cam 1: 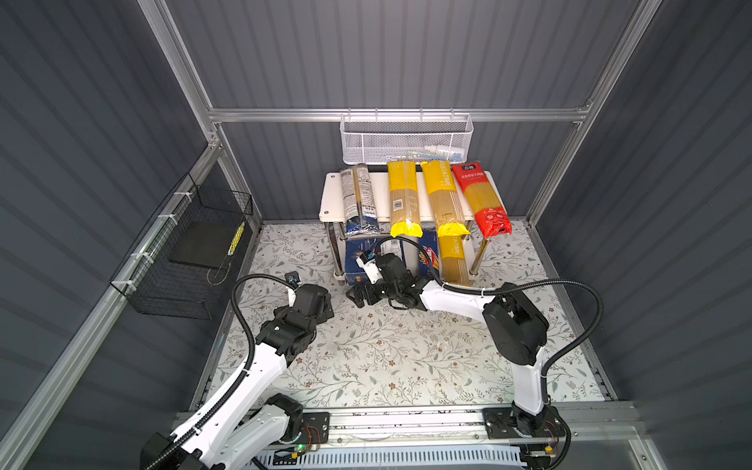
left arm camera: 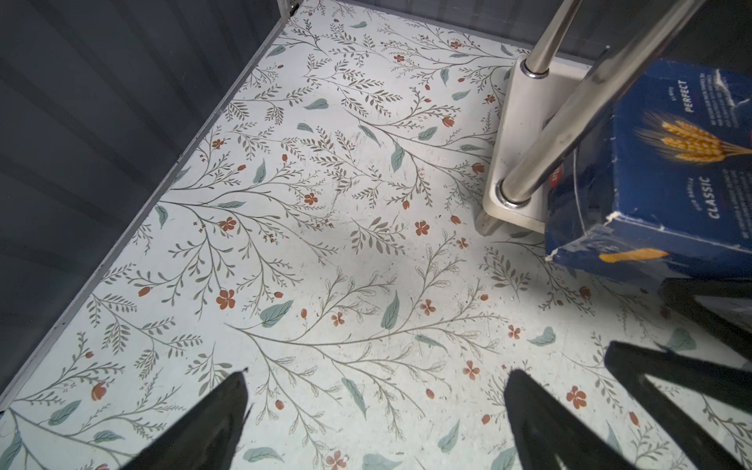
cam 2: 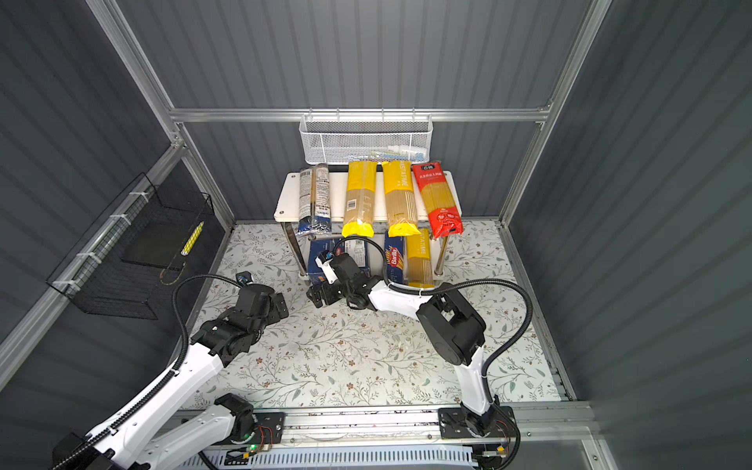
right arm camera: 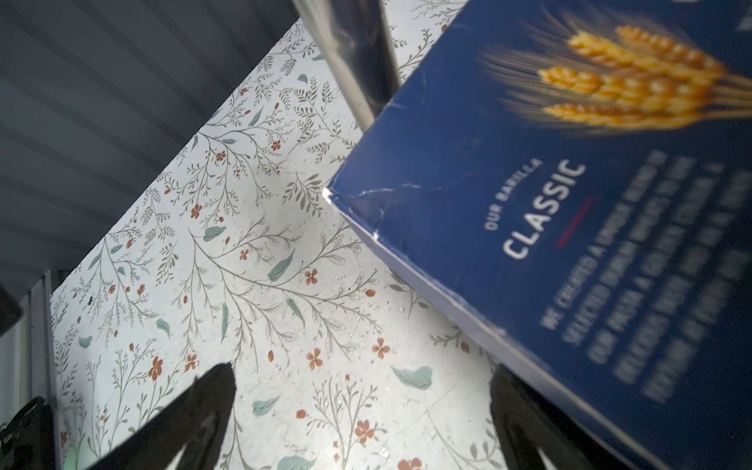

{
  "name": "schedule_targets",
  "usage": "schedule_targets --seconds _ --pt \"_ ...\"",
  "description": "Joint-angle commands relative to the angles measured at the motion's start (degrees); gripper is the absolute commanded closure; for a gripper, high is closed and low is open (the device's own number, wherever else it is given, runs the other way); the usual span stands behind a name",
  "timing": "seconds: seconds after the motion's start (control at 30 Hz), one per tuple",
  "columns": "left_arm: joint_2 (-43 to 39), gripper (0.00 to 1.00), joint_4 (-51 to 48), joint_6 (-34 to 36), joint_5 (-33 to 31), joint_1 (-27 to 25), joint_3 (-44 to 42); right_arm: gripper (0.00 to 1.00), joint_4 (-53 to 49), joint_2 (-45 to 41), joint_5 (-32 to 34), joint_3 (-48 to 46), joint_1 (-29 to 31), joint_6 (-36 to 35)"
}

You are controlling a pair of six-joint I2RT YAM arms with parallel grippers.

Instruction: Place and organize the pasta boxes and bags onto the shelf

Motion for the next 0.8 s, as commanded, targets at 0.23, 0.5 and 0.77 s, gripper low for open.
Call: schedule_targets --seconds 0.23,0.5,0.77 --pt "2.8 0.01 2.9 0.1 -1.5 0.7 -0.8 0.01 -2.7 -0.2 0.1 2.0 -0.5 -2.9" --pt "5.7 0.01 18.1 6.5 -0.3 4.9 -5.5 0.01 0.5 -15.0 9.4 -15.7 -0.5 1.2" --pt "8.6 0.01 37.1 11.7 2.1 13.4 -13.0 0.01 -15.6 -36.4 31.1 -29.8 -3.7 5.8"
